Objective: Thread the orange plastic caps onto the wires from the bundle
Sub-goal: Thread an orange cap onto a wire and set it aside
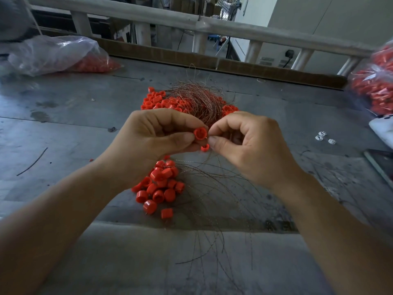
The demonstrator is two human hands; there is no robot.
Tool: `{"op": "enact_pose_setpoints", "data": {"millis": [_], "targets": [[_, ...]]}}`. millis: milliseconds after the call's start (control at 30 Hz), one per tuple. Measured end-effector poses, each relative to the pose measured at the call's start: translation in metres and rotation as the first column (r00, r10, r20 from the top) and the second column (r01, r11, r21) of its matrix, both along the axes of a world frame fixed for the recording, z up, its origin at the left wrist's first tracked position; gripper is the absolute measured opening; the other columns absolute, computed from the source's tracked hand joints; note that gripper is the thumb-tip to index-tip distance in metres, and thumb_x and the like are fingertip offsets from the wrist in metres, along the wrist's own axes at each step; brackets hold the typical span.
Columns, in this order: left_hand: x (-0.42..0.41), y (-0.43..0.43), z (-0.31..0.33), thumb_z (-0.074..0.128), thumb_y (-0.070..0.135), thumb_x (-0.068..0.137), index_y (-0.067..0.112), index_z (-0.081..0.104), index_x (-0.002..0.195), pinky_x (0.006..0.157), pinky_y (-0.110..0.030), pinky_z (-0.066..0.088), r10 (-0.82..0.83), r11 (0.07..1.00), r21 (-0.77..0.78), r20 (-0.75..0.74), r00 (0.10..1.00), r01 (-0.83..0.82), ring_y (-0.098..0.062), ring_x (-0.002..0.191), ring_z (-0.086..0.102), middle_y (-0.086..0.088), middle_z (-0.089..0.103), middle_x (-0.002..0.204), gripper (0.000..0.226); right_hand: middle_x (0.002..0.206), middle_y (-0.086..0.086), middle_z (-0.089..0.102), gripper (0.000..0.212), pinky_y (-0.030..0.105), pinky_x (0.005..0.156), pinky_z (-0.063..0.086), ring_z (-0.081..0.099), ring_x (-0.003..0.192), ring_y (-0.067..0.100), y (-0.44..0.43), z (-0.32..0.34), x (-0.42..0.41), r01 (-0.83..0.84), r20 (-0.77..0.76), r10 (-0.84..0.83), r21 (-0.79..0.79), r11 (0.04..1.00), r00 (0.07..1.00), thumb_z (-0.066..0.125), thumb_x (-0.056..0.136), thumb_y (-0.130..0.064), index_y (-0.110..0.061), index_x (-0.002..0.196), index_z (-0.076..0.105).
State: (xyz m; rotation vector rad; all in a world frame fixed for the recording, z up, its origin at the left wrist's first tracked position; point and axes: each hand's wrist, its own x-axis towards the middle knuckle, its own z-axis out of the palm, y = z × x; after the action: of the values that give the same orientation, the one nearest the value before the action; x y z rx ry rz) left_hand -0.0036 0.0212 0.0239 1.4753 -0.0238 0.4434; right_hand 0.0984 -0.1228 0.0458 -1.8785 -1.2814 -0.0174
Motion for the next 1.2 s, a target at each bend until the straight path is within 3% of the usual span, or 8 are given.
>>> {"op": "enact_pose_setpoints", "data": {"millis": [467,567,700,867,1100,1200], "targets": [[-0.0014,0.0004,0.0031,0.06,0.003,0.061,0.016,0.076,0.078,0.065,-0.018,0.054,-0.003,0.999,-0.047,-0.034,0.999,0.002,-0.014,0.075,0.07,-0.004,0.073,0.078,0.027,0.069,-0.011,0.057,0.015,0.009,0.056,0.037,0.05,0.06,-0.001,-0.0003,-0.0004,-0.0007,-0.045,-0.004,0.045,0.001,0.999,0.999,0.064,0.077,-0.001,-0.016,0.075,0.067],[-0.0018,0.0015,0.0032,0.063,0.007,0.059,0.016,0.076,0.079,0.066,-0.018,0.054,-0.044,0.997,-0.072,-0.044,0.998,0.041,-0.014,0.075,0.07,-0.003,0.073,0.078,0.025,0.067,-0.012,0.057,0.023,0.013,0.053,0.04,0.051,0.058,0.003,-0.0007,0.0005,-0.0003,-0.059,-0.061,0.061,0.034,0.998,0.996,0.062,0.078,0.001,-0.022,0.074,0.061],[-0.0025,0.0031,0.0029,0.067,0.011,0.057,0.013,0.075,0.078,0.067,-0.018,0.054,-0.108,0.988,-0.116,-0.029,0.994,0.104,-0.014,0.077,0.07,-0.004,0.073,0.08,0.023,0.065,-0.006,0.056,0.032,0.028,0.055,0.049,0.054,0.057,0.014,-0.0006,0.0016,-0.0003,-0.062,-0.204,0.078,0.083,0.995,0.976,0.064,0.076,0.005,-0.023,0.075,0.05],[-0.0023,0.0036,0.0018,0.065,0.008,0.061,0.012,0.075,0.079,0.064,-0.017,0.054,-0.19,0.967,-0.172,-0.003,0.982,0.187,-0.013,0.075,0.07,-0.005,0.073,0.078,0.021,0.063,-0.002,0.062,0.035,0.015,0.046,0.042,0.059,0.052,0.007,-0.001,0.002,0.0002,-0.119,-0.355,0.143,0.091,0.989,0.924,0.067,0.075,0.006,-0.021,0.074,0.045],[-0.0014,0.0025,-0.0005,0.064,0.007,0.062,0.012,0.074,0.078,0.062,-0.016,0.054,-0.251,0.946,-0.219,-0.023,0.968,0.24,-0.013,0.072,0.07,-0.007,0.072,0.076,0.019,0.063,-0.003,0.06,0.035,0.02,0.045,0.047,0.062,0.053,0.01,0.0023,-0.002,-0.0012,-0.152,-0.421,0.162,0.057,0.987,0.892,0.064,0.075,0.01,-0.019,0.074,0.045],[-0.0014,0.0025,-0.0001,0.064,0.006,0.063,0.011,0.074,0.078,0.063,-0.017,0.054,-0.246,0.946,-0.223,-0.017,0.969,0.236,-0.014,0.074,0.07,-0.007,0.072,0.078,0.019,0.066,-0.001,0.064,0.028,0.026,0.057,0.055,0.065,0.06,0.014,0.0012,0.0005,0.003,-0.13,-0.384,0.144,0.063,0.99,0.912,0.066,0.077,0.005,-0.019,0.075,0.051]]}}
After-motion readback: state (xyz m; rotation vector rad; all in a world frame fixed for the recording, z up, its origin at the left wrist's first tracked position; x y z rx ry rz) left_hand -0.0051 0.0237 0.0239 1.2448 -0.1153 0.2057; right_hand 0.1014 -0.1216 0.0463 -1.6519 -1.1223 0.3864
